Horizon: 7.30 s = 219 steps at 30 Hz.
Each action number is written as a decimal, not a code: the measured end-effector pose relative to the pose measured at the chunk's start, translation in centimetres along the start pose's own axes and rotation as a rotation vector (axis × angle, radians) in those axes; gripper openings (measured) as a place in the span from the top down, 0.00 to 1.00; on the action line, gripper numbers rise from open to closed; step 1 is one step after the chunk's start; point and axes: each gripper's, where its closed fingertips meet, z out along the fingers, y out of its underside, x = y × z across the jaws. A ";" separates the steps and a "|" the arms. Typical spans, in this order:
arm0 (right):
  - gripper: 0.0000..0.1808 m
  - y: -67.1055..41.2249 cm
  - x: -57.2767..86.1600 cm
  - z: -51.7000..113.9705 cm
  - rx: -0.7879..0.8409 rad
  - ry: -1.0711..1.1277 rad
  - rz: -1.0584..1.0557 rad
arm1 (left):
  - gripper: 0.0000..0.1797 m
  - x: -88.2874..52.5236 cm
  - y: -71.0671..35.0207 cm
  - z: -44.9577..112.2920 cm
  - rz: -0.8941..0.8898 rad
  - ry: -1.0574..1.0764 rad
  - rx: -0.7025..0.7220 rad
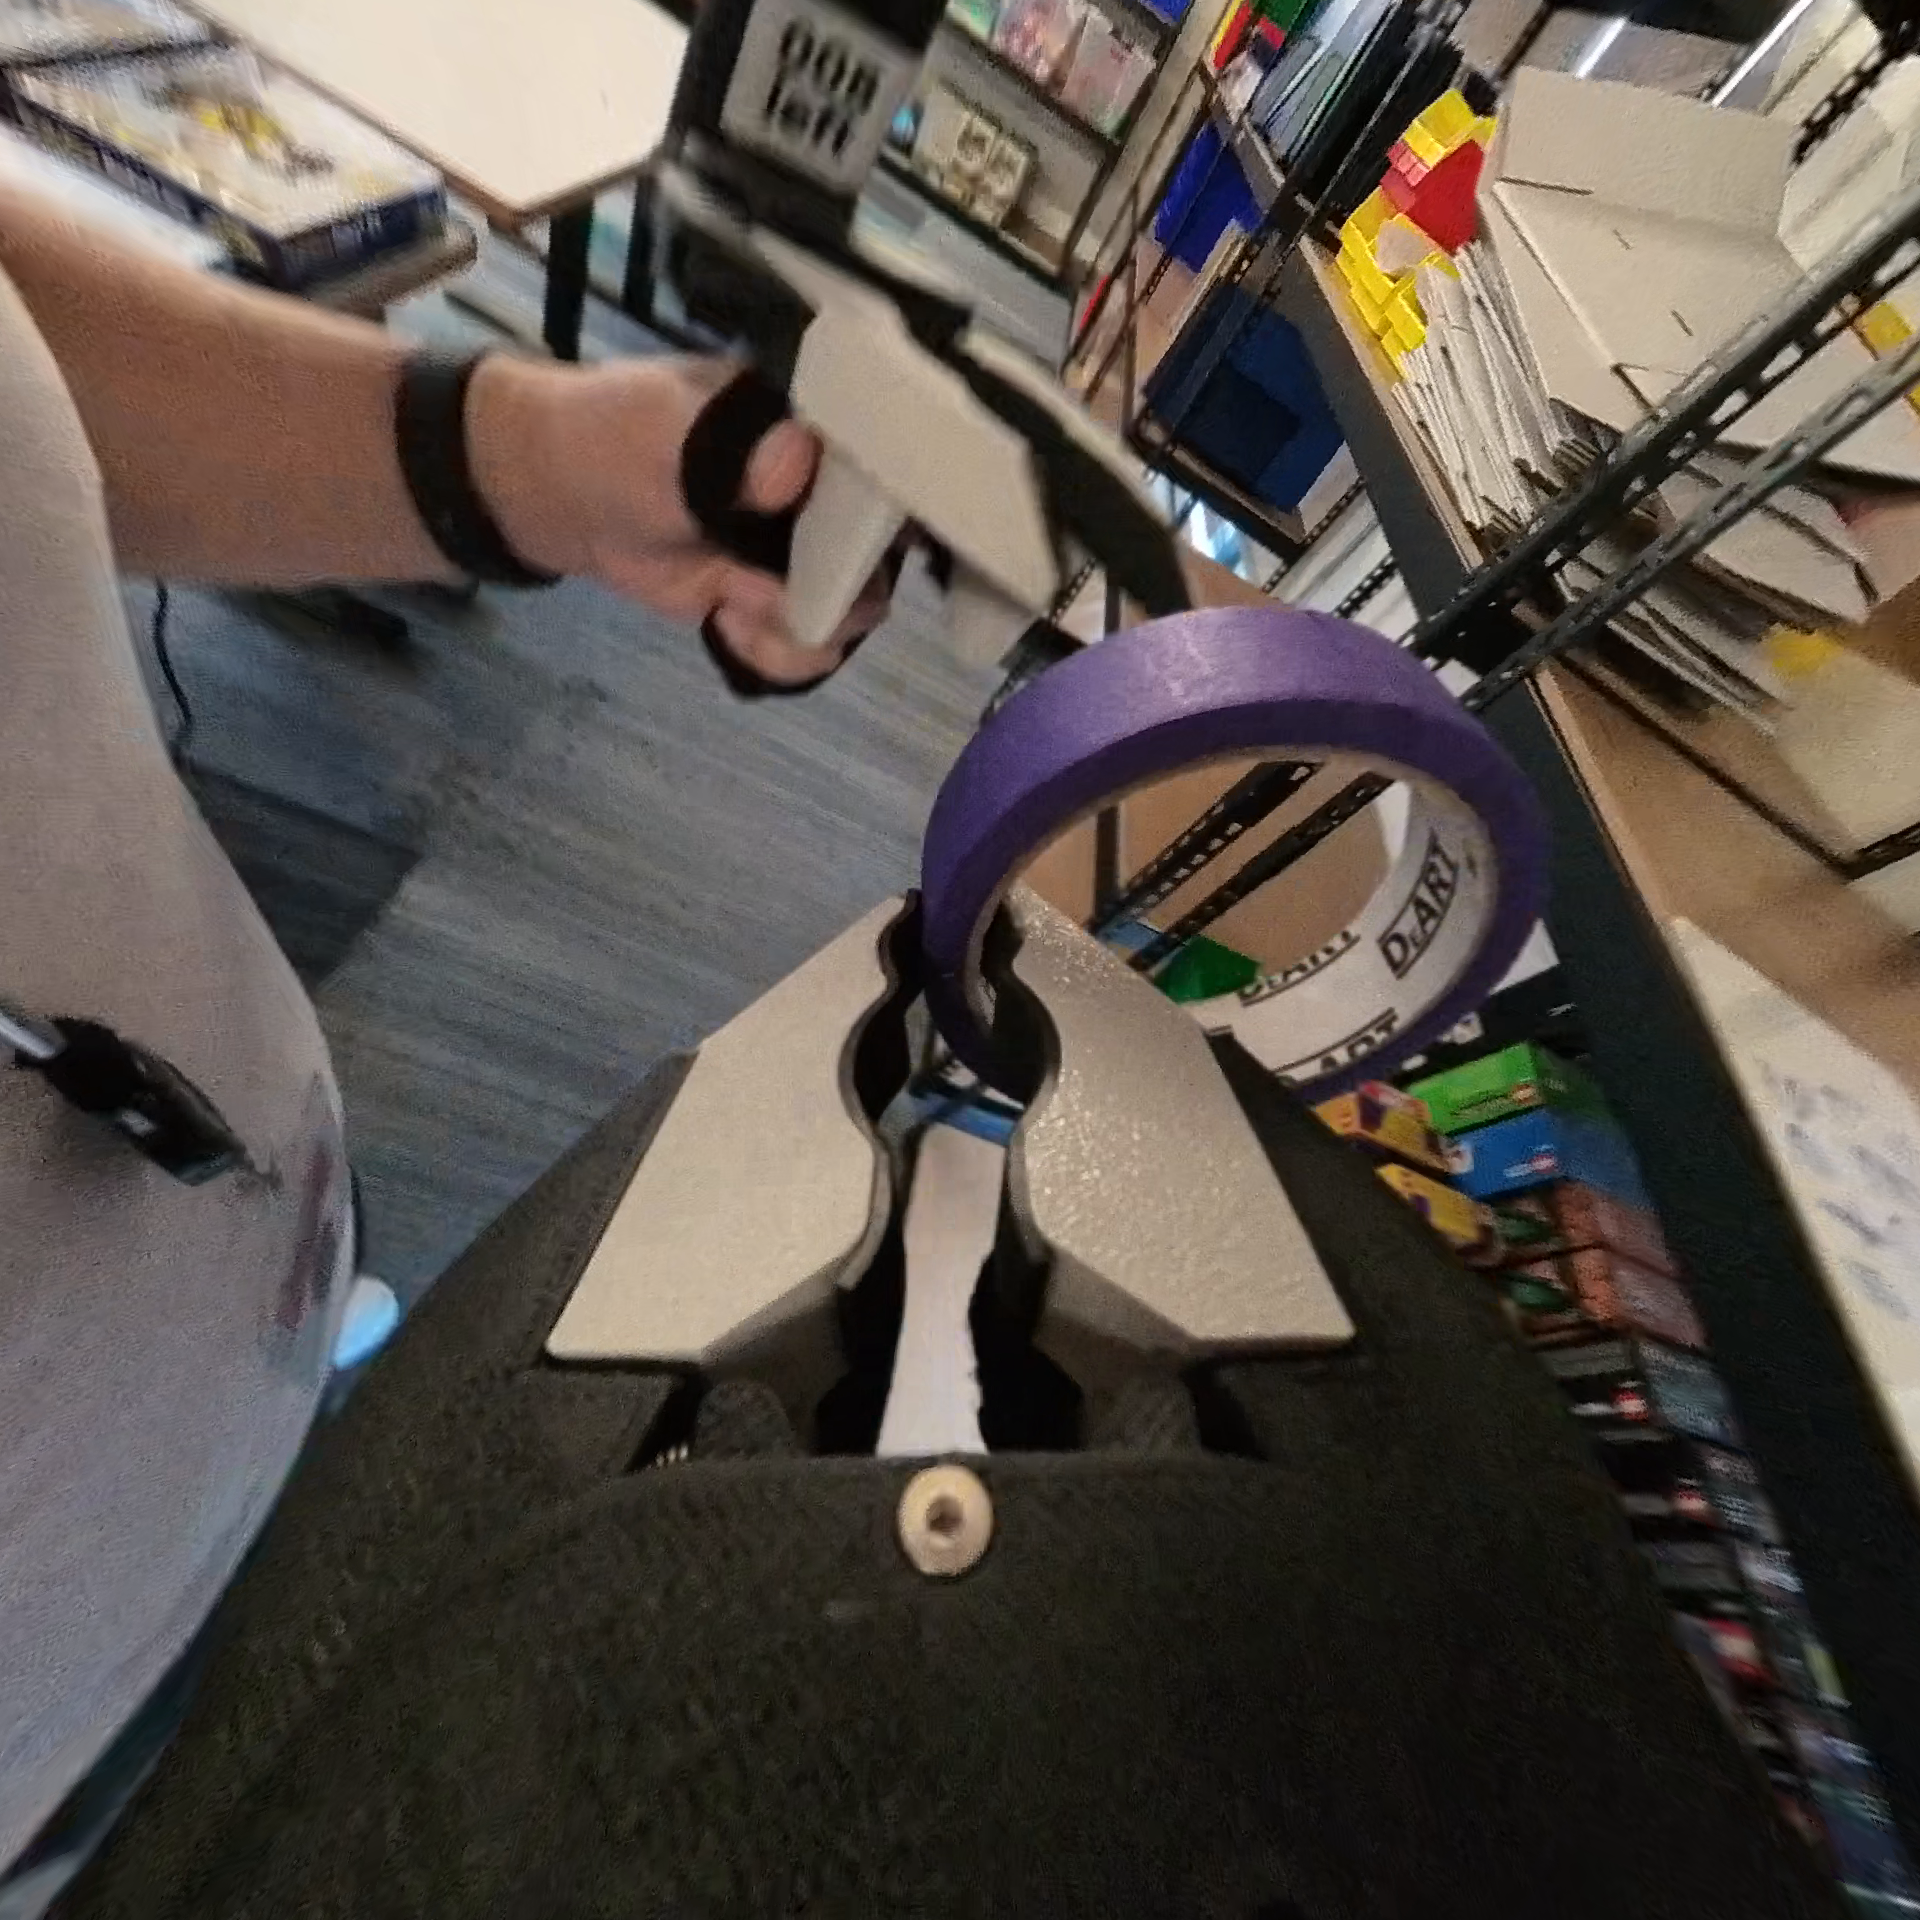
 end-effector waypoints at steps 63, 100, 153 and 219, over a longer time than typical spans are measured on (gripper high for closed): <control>0.94 -0.5 6.4 -5.3 1.095 -0.235 1.526 | 0.79 2.5 1.3 4.7 0.503 -0.273 -0.197; 0.95 -3.1 8.4 -4.6 0.979 -0.164 1.402 | 0.96 1.0 0.3 6.2 0.761 -0.269 -0.183; 0.96 -5.3 7.3 -4.8 0.885 -0.305 1.327 | 1.00 2.1 -2.5 3.7 0.495 -0.030 -0.067; 0.96 -7.3 5.6 -4.8 0.780 -0.261 1.176 | 1.00 3.1 -2.9 3.5 0.582 -0.048 -0.081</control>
